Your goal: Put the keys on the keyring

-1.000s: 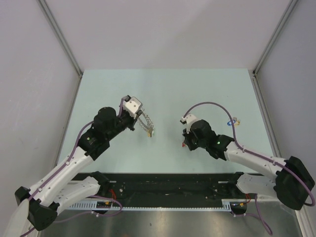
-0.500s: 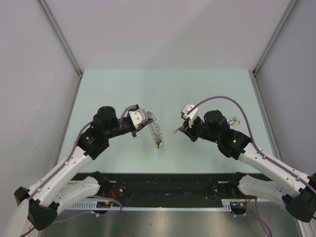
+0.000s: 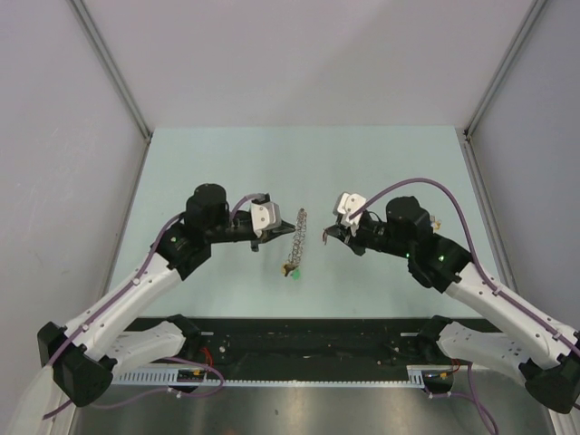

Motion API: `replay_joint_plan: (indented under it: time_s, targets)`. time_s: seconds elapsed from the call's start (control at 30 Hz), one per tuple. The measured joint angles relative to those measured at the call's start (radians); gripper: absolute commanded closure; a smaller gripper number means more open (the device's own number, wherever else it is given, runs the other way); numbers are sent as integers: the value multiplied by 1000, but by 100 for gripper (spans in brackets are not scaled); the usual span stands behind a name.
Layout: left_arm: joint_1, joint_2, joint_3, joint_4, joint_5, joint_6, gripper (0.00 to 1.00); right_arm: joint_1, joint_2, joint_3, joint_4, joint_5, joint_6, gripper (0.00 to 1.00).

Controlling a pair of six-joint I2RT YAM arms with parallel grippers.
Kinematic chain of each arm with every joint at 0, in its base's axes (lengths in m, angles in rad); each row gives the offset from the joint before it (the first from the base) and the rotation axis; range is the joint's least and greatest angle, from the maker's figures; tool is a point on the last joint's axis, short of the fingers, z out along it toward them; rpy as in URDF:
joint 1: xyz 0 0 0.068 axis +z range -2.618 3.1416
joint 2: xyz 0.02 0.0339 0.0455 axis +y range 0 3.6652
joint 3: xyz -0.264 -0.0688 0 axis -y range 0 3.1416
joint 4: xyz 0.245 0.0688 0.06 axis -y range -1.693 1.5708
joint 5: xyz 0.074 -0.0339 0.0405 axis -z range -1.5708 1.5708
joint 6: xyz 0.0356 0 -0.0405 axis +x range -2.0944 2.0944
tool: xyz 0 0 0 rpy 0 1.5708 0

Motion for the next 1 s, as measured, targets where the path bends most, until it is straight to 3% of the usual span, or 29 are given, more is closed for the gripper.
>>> replay_joint_plan:
  time_s: [0.43, 1.0]
  targets:
    - [0, -23, -95, 128, -28, -122, 100, -8, 2, 0, 31, -103, -96, 100]
    - [-23, 68, -96, 188, -43, -243, 100, -15, 14, -41, 86, -109, -71, 100]
